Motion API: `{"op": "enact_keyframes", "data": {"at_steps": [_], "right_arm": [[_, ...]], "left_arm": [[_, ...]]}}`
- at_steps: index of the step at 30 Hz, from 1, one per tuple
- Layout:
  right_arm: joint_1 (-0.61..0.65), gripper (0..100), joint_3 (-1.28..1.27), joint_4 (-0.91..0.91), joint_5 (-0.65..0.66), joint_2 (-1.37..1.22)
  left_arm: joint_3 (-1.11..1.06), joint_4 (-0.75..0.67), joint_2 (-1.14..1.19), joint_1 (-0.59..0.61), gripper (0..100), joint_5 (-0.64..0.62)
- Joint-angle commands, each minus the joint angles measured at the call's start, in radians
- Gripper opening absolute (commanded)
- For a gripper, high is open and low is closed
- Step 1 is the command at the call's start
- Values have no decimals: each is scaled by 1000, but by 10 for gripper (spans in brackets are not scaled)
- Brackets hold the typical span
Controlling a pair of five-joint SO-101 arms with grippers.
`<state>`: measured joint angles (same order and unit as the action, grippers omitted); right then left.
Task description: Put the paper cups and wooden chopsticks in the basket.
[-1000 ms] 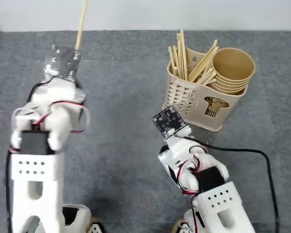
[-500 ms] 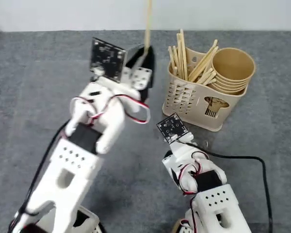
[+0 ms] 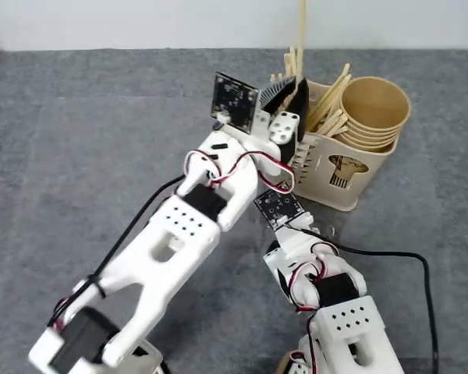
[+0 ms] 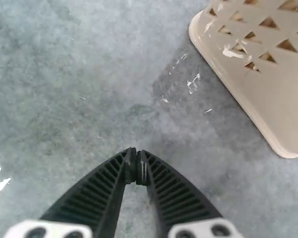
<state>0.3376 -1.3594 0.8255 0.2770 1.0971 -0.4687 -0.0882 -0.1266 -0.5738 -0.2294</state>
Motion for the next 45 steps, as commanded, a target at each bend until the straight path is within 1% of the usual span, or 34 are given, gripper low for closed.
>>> {"op": "enact_keyframes", "data": {"at_steps": [1, 7, 9, 11, 13, 15, 21, 24, 28, 29, 31, 34, 39, 41, 45], "right_arm": [[-10, 9, 6, -15, 12, 12], [-10, 9, 6, -15, 12, 13], [-10, 9, 6, -15, 12, 13], [-10, 9, 6, -15, 12, 13], [-10, 9, 6, -15, 12, 13], [-10, 9, 6, -15, 12, 13], [-10, 9, 6, -15, 12, 15], [-10, 9, 6, -13, 12, 15], [-10, 9, 8, -16, 8, 15], [-10, 9, 8, -16, 8, 15], [-10, 9, 11, -15, 6, 15], [-10, 9, 15, -13, 5, 15], [-13, 8, 17, -21, -12, 16], [-41, 8, 37, -16, -61, 16], [-159, 8, 106, 25, -129, 16]], "left_arm": [[59, -78, 41, -8, 13, 77], [61, -95, 97, -8, 18, 87], [58, -92, 104, -8, 52, 84], [51, -87, 106, -8, 110, 81], [36, -81, 97, -6, 141, 55], [33, -74, 95, -6, 141, 32], [35, -75, 92, 6, 141, 29], [16, -61, 35, 21, 139, 32], [-18, 38, -115, 35, 81, 35], [-27, 74, -160, 48, 58, 46], [-45, 141, -255, 61, 12, 107], [-99, 230, -404, 68, 12, 184], [-266, 324, -686, 135, 12, 201], [-344, 368, -812, 187, 12, 201], [-510, 470, -1088, 313, 12, 201]]}}
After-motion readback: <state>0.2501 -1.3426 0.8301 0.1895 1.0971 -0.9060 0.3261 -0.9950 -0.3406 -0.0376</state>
